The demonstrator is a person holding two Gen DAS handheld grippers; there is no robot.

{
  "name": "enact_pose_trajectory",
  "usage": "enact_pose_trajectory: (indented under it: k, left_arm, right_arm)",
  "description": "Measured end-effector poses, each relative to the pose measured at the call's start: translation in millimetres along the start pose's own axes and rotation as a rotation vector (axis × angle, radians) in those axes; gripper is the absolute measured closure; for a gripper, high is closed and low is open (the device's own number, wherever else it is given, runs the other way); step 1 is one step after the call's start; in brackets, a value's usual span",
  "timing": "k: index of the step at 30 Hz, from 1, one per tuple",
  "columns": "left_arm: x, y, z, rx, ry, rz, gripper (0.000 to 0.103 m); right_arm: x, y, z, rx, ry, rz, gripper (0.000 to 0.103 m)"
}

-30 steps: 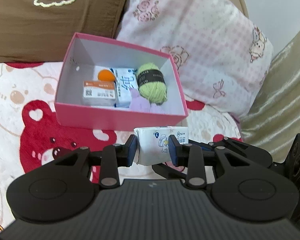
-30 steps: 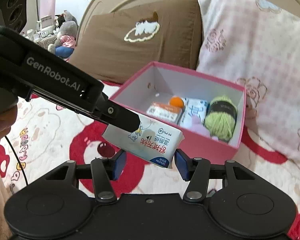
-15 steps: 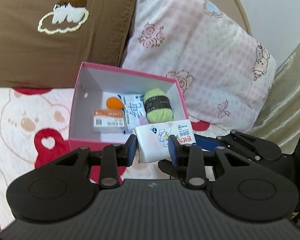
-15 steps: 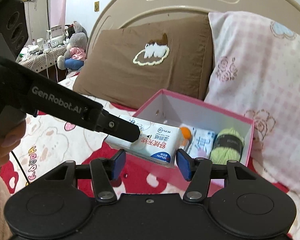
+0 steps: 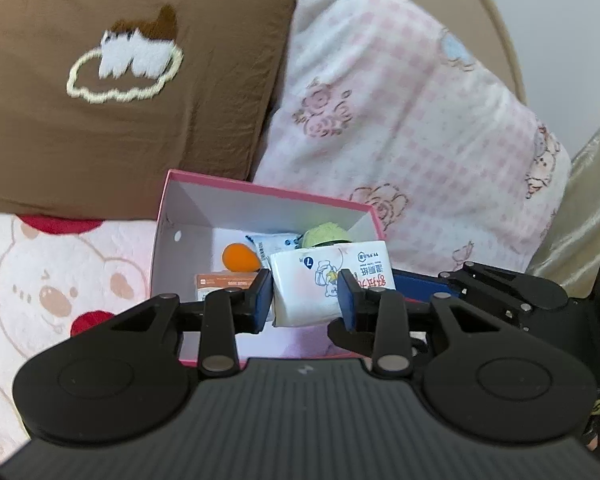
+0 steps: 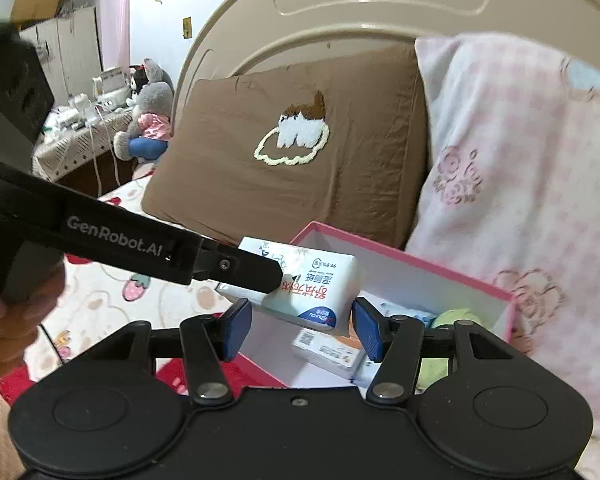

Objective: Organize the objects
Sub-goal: 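Lower the white packet into the pink box beside the orange sponge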

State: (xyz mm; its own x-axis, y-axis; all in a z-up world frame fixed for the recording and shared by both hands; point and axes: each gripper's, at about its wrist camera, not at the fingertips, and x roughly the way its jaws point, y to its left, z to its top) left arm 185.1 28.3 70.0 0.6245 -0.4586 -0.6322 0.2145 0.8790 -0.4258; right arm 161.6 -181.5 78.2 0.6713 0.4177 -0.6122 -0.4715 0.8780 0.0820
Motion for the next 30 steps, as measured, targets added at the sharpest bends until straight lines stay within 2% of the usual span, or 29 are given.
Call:
enact_pose_trajectory:
  k: [7,10,15,20,30]
  left_arm:
    - [42.7,20.5,-0.8,-0.043,0.027,0.023,0.071]
    - [63.6,28.3,-3.8,-0.063,0.033,0.025,0.072]
    - [92.9,34.4,-11.3,-0.05,0.048,0.047,0.071]
    - [108.2,37.4,-15.1,-0.015,0.04,0.086,0.071]
    - [127.8,46.2,-24.4,-0.015,0.031,0.119,0.071]
  right_arm:
    - [41.2,-25.2,-2.8,0.092,0.052,0.039,0.047]
    - [59.4,-35.2,-7.5,0.122,0.077,0.026,0.052]
    - [85.8,-49.0,-19.3,0.152,0.127,0.002,0.055]
    - [109.1,-60.3,-26.9,0.207,0.169,0.009,0.055]
    - [136.8,-73.6,-40.9,0.302,0.22,0.032,0.055]
